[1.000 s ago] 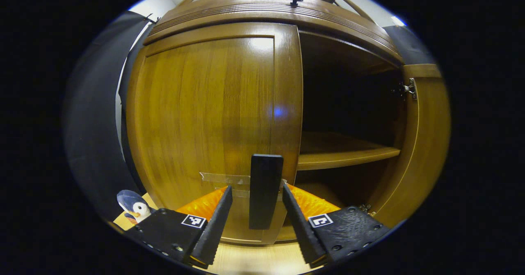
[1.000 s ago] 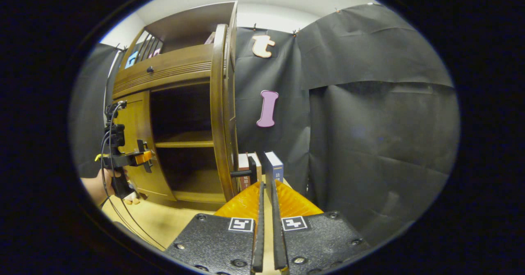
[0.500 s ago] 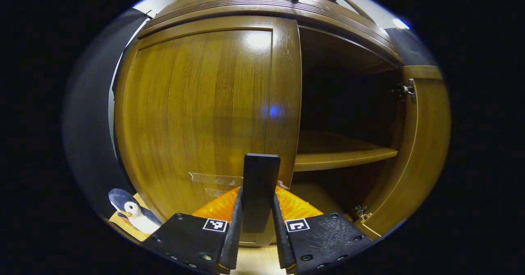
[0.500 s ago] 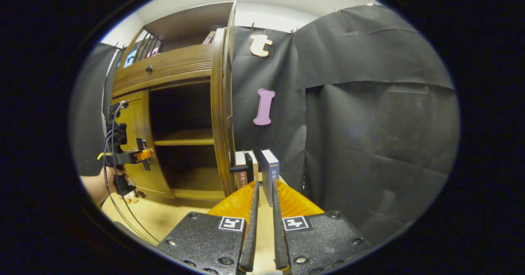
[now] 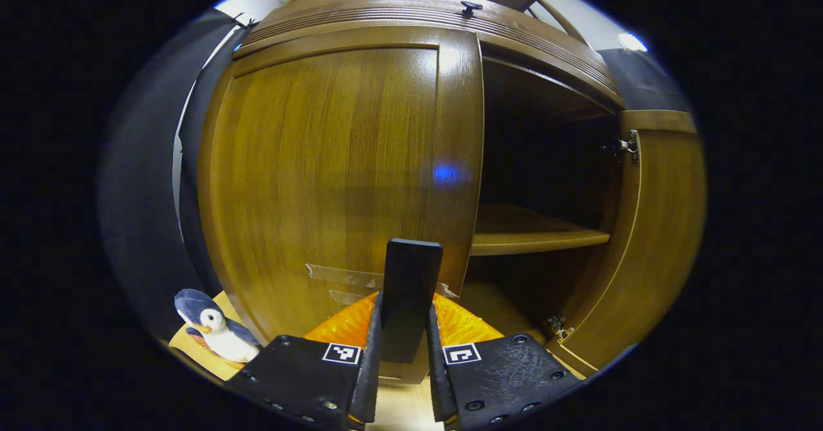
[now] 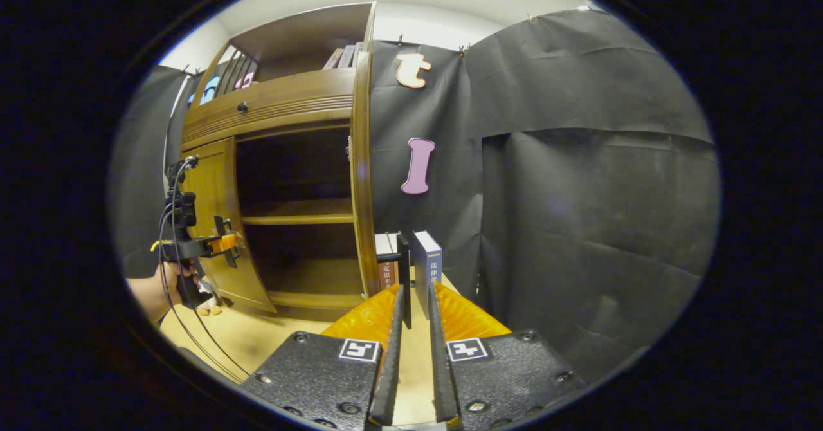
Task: Open the right door of the double-door shoe cabinet with the right hand, and open the left door with the left hand.
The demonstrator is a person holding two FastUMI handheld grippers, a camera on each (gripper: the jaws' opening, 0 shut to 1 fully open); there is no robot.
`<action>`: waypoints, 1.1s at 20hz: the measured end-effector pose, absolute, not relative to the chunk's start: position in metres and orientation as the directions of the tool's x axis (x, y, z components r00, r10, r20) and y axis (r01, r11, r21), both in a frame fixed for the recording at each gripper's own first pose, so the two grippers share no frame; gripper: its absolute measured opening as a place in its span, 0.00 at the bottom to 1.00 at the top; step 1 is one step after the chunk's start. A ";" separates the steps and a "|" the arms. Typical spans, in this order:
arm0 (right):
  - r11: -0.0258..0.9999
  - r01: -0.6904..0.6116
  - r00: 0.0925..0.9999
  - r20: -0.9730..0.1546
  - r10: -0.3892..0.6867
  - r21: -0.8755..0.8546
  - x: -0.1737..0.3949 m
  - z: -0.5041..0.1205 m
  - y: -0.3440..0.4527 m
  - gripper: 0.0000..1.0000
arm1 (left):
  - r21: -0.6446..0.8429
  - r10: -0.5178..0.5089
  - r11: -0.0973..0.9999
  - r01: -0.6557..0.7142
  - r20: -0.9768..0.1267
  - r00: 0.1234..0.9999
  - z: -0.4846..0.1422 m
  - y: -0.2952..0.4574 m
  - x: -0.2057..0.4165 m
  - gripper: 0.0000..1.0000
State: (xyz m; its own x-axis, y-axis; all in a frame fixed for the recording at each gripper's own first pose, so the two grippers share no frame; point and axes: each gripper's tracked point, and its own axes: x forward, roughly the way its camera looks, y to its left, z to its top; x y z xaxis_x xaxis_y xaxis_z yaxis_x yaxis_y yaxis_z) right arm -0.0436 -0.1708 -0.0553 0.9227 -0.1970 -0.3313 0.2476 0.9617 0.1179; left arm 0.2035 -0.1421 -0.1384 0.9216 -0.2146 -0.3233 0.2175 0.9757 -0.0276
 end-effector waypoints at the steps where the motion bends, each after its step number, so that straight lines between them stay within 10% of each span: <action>1: 0.961 0.249 0.922 -0.331 -0.198 0.118 -0.043 -0.055 -0.170 0.27 | -0.020 -0.208 0.977 0.213 -0.315 0.926 -0.137 -0.141 0.200 0.32; 22: 0.997 0.022 0.954 -0.299 0.002 0.076 -0.005 -0.036 -0.055 0.37 | 0.012 -0.079 0.996 0.085 -0.251 0.965 -0.111 -0.039 0.097 0.25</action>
State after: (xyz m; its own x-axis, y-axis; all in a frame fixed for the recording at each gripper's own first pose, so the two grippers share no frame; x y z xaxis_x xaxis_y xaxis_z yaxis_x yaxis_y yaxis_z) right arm -0.0052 -0.0554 -0.0363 0.9544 0.0020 -0.2986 0.0217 0.9969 0.0759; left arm 0.0970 -0.0390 -0.1107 0.9648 -0.0792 -0.2507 0.0849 0.9963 0.0120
